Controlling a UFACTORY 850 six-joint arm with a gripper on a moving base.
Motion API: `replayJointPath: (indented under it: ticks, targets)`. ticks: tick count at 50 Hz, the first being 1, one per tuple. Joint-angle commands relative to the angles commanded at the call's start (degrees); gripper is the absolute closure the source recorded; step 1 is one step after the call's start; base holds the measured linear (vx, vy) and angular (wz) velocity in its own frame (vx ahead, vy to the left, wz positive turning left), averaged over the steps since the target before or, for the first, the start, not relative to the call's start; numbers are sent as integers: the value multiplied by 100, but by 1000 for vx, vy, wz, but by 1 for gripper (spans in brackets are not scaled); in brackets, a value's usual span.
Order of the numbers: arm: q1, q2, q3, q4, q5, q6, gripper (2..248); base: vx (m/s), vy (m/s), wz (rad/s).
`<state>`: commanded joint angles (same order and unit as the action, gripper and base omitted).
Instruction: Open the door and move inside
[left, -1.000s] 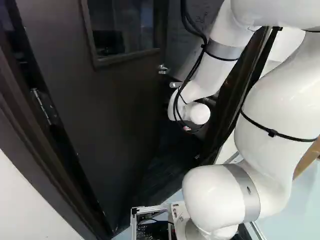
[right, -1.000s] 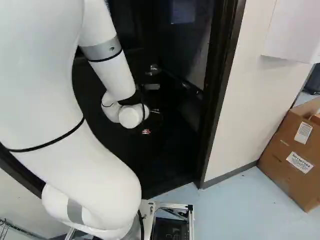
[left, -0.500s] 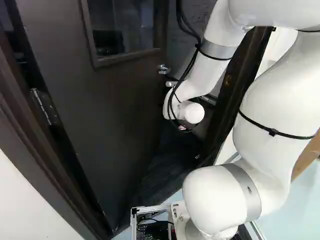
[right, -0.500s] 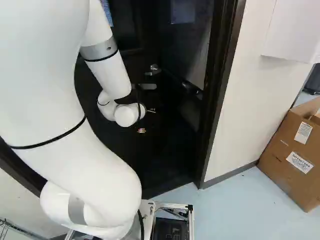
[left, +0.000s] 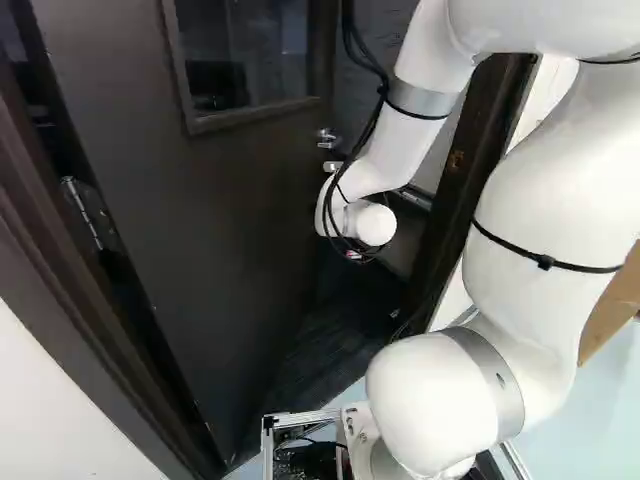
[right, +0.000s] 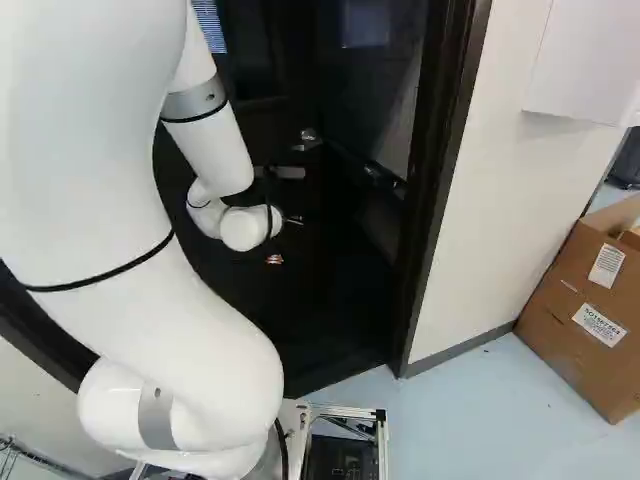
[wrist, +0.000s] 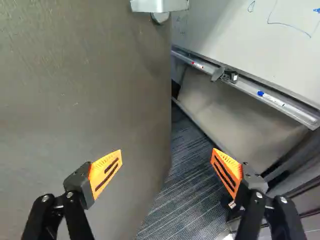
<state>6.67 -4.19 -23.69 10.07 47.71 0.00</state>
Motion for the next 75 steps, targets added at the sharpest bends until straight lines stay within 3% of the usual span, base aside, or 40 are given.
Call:
replayJointPath:
  ticks: [38,75]
  targets:
    - [632,-278,-302,662,0,0,3,0,0,0]
    - [1225,-593,-655,1030,0,0,3,0,0,0]
